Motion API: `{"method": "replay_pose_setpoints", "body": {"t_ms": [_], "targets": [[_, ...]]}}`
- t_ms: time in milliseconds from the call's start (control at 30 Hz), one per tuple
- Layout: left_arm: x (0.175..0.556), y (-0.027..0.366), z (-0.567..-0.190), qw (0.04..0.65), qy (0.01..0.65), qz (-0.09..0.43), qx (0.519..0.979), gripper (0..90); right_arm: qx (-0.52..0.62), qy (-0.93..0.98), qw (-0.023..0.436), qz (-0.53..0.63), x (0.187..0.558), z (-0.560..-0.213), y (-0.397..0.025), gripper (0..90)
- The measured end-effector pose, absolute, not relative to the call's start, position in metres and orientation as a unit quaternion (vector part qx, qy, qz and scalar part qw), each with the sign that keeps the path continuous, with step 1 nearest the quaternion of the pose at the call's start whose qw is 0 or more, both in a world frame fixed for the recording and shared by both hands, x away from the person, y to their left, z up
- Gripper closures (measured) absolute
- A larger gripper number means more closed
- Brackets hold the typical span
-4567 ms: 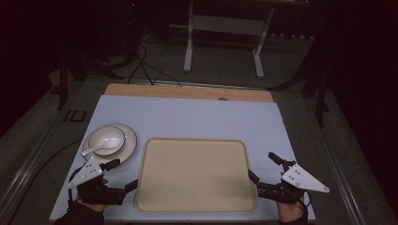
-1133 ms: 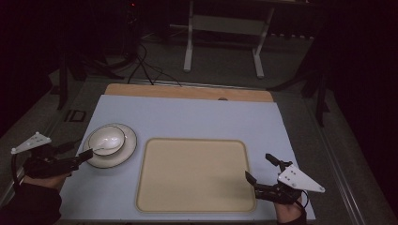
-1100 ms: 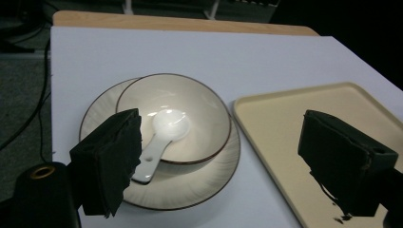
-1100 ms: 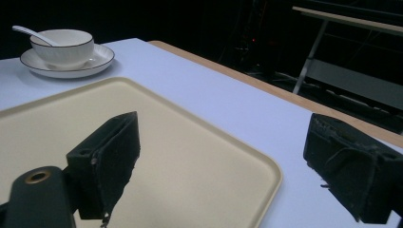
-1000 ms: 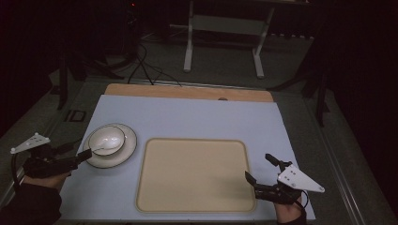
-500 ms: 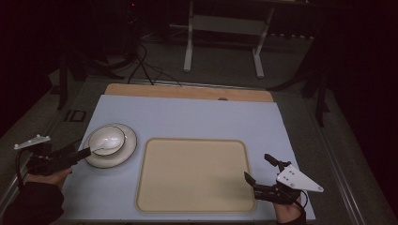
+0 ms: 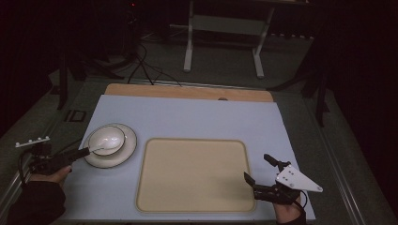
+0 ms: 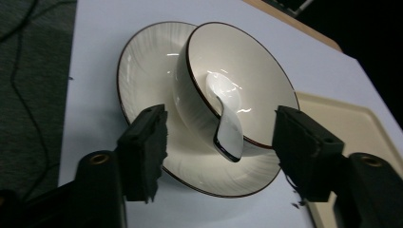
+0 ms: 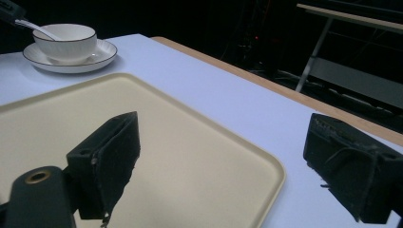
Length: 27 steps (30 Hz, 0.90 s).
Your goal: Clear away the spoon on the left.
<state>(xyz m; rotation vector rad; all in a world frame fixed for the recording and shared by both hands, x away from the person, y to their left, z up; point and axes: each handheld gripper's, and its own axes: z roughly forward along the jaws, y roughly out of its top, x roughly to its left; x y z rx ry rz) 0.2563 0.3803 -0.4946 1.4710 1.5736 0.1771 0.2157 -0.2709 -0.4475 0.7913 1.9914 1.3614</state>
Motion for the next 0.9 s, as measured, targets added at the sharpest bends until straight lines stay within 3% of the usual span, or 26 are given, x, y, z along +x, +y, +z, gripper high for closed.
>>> {"method": "replay_pose_setpoints", "body": {"t_ms": [567, 900], "targets": [[0.265, 0.379, -0.503, 0.478, 0.641, 0.037, 0.6, 51.8, 0.299, 0.75, 0.297, 0.51, 0.216, -0.448, -0.271, 12.0], [0.269, 0.378, -0.504, 0.48, 0.648, 0.024, 0.591, 68.8, 0.299, 0.75, 0.297, 0.509, 0.216, -0.448, -0.271, 12.1]]}}
